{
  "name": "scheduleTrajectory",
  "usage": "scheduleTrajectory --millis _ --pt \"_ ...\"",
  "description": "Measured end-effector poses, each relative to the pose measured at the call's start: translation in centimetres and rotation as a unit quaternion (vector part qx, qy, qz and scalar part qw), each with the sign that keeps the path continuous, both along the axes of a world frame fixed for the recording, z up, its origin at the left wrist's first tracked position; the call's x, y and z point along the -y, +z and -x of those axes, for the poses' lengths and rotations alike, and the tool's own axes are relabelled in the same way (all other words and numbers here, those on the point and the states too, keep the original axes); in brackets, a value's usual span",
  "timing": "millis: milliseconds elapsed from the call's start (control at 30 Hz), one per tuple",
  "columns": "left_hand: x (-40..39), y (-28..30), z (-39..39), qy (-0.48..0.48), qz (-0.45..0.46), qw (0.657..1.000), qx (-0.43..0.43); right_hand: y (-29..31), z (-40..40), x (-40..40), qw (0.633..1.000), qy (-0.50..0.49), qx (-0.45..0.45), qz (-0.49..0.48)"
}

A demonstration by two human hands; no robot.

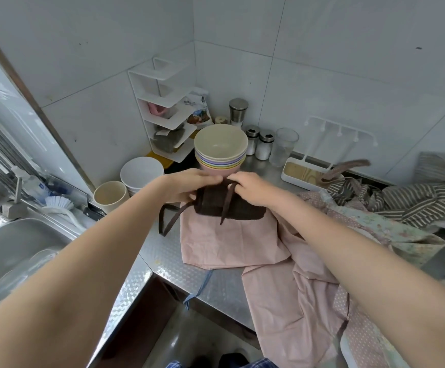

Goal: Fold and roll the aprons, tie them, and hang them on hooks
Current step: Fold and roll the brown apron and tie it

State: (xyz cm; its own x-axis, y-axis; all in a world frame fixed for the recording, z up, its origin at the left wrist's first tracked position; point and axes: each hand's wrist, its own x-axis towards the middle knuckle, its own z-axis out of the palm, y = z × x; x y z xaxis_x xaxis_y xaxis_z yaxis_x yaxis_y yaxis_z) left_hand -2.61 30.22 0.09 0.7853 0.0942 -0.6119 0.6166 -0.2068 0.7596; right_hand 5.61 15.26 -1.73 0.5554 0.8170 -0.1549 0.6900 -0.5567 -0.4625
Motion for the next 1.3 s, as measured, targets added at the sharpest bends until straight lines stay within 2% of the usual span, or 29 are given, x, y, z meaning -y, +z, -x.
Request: scheduleTrajectory --millis 33,100,167,267,300,367,467,500,567,667,733,800,833,867,900,933,1000,1067,1100,1200,1300 --pt "-0.4 0.1 0.1 0.032 0.047 0.998 0.0 -0.1 -0.4 0.5 0.998 -0.038 -0.038 -0.039" --pt "-1.3 -0.1 0.2 0.074 0.065 0.995 0.02 -0.1 -1.0 1.4 0.973 -0.138 -0.146 -0.114" --pt "-1.6 -1.0 0.0 0.122 0.036 0.989 0.069 0.1 -1.2 2.1 0.911 -0.225 -0.285 -0.197" --pt "-0.5 -2.4 -0.6 0.209 -0.045 0.965 0.149 0.6 -0.9 2.1 0.805 -0.268 -0.443 -0.291" --pt "0.1 -2.6 -0.8 0.227 -0.099 0.955 0.161 0.8 -0.6 1.8 0.781 -0.266 -0.471 -0.311" --pt "1.6 -3.0 -1.2 0.219 -0.212 0.938 0.166 0.9 -0.1 1.2 0.759 -0.268 -0.492 -0.332" --pt "3.7 -3.1 -2.0 0.137 -0.314 0.932 0.12 0.4 -0.4 0.0 0.748 -0.346 -0.442 -0.353" --pt "4.2 -3.2 -2.4 0.104 -0.335 0.932 0.096 0.2 -0.8 -0.2 0.753 -0.378 -0.406 -0.353" --pt "4.7 -3.4 -2.6 0.024 -0.371 0.925 0.076 -0.2 -1.6 -0.1 0.79 -0.41 -0.317 -0.327" --pt "4.4 -3.3 -2.8 -0.093 -0.35 0.927 0.095 -0.2 -2.5 1.1 0.859 -0.368 -0.227 -0.273" --pt "3.7 -2.8 -2.3 -0.142 -0.304 0.939 0.077 0.0 -2.8 1.7 0.868 -0.313 -0.267 -0.278" --pt "2.5 -2.5 -1.7 -0.156 -0.25 0.955 0.043 0.5 -3.3 2.5 0.838 -0.25 -0.381 -0.299" --pt "1.9 -2.3 -1.4 -0.159 -0.242 0.957 0.032 0.9 -3.6 2.9 0.829 -0.215 -0.431 -0.284" --pt "1.1 -2.1 -1.2 -0.161 -0.247 0.955 0.027 1.4 -3.9 3.3 0.836 -0.174 -0.461 -0.243" --pt "0.6 -1.9 -1.2 -0.165 -0.261 0.951 0.024 1.9 -3.9 3.7 0.857 -0.127 -0.467 -0.178" --pt "0.1 -1.6 -1.3 -0.173 -0.282 0.943 0.024 2.4 -3.8 3.7 0.886 -0.074 -0.448 -0.096" --pt "-0.3 -0.8 -2.1 -0.19 -0.305 0.933 0.029 3.2 -2.9 3.0 0.941 0.03 -0.328 0.077" --pt "0.4 0.0 -3.0 -0.215 -0.306 0.927 0.031 3.1 -2.2 1.6 0.962 0.104 -0.168 0.188" --pt "1.1 0.3 -3.3 -0.231 -0.317 0.919 0.031 2.8 -2.0 1.0 0.963 0.12 -0.122 0.21" --pt "3.1 0.6 -3.6 -0.254 -0.385 0.885 0.059 1.5 -1.9 0.3 0.974 0.073 -0.086 0.195" --pt "4.5 0.2 -3.4 -0.26 -0.414 0.866 0.107 0.4 -2.0 1.2 0.986 -0.018 -0.147 0.075"
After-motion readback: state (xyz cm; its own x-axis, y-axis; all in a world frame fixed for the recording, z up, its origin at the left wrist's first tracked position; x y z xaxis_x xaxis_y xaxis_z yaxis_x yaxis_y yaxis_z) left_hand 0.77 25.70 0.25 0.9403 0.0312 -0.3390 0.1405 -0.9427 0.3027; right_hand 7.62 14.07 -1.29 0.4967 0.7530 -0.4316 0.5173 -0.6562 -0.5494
